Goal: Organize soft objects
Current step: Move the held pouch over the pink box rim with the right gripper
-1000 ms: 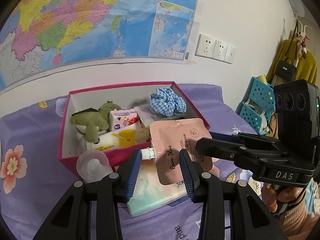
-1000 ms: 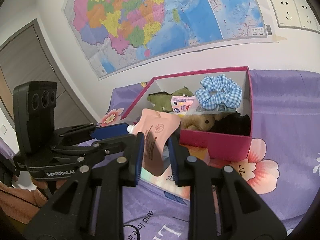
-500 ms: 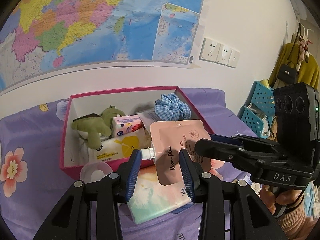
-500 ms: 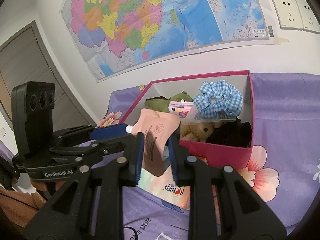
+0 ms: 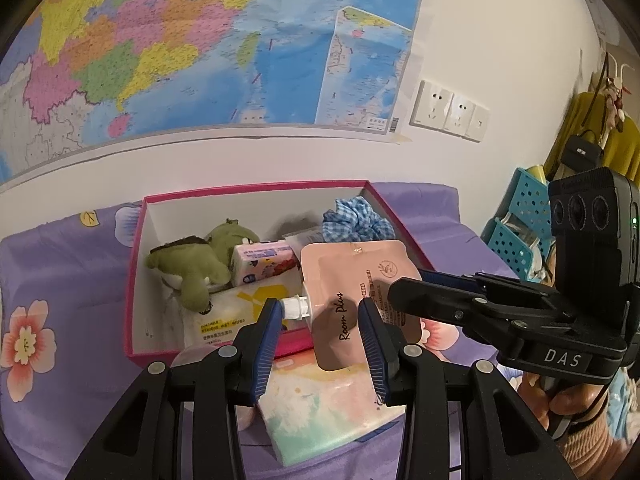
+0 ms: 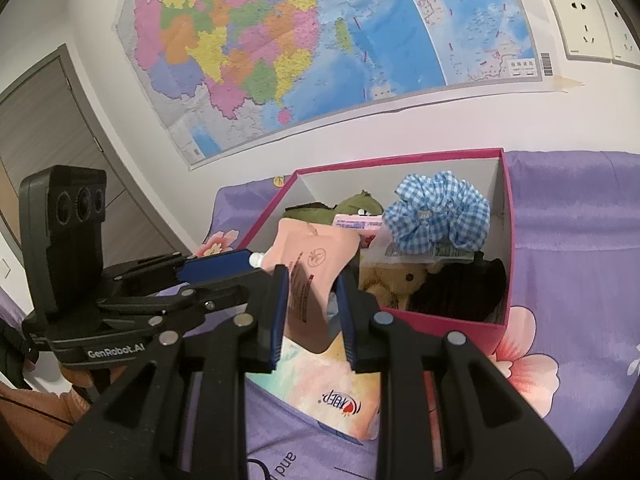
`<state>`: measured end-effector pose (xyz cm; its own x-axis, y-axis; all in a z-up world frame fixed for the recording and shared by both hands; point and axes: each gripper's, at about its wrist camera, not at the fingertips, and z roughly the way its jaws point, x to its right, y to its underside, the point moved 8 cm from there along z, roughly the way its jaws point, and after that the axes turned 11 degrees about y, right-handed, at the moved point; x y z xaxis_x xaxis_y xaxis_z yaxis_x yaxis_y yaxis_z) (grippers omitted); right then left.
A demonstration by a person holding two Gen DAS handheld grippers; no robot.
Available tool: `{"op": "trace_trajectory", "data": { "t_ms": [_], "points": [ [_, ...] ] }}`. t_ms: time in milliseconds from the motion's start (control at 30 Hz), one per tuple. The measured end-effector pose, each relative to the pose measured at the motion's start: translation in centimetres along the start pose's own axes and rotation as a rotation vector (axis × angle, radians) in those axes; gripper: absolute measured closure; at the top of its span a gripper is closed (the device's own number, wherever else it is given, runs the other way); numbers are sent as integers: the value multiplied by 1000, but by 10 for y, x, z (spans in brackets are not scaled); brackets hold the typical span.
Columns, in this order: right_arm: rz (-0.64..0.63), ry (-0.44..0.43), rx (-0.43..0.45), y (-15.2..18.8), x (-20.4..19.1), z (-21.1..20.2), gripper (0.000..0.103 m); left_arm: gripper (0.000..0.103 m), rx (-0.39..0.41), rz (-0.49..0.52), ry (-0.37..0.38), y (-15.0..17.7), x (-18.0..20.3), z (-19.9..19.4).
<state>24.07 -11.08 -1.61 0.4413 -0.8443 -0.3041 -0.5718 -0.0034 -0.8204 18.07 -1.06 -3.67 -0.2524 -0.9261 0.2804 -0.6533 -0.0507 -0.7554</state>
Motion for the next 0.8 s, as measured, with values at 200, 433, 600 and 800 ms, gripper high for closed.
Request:
{"op": "trace_trajectory", "data": {
  "t_ms": [200, 433, 600, 800],
  "points": [
    [8, 4, 0, -1, 2, 2, 76, 64, 1, -3, -3, -2, -2, 2],
    [15, 8, -1, -3, 3, 6, 76, 64, 2, -8, -6, -6, -6, 6],
    [18, 11, -3, -5, 5, 9, 76, 64, 2, -13, -7, -10, -10, 9],
    [21, 17, -3, -8, 6, 12, 76, 64, 2, -14, -14, -13, -13, 12]
  ]
}}
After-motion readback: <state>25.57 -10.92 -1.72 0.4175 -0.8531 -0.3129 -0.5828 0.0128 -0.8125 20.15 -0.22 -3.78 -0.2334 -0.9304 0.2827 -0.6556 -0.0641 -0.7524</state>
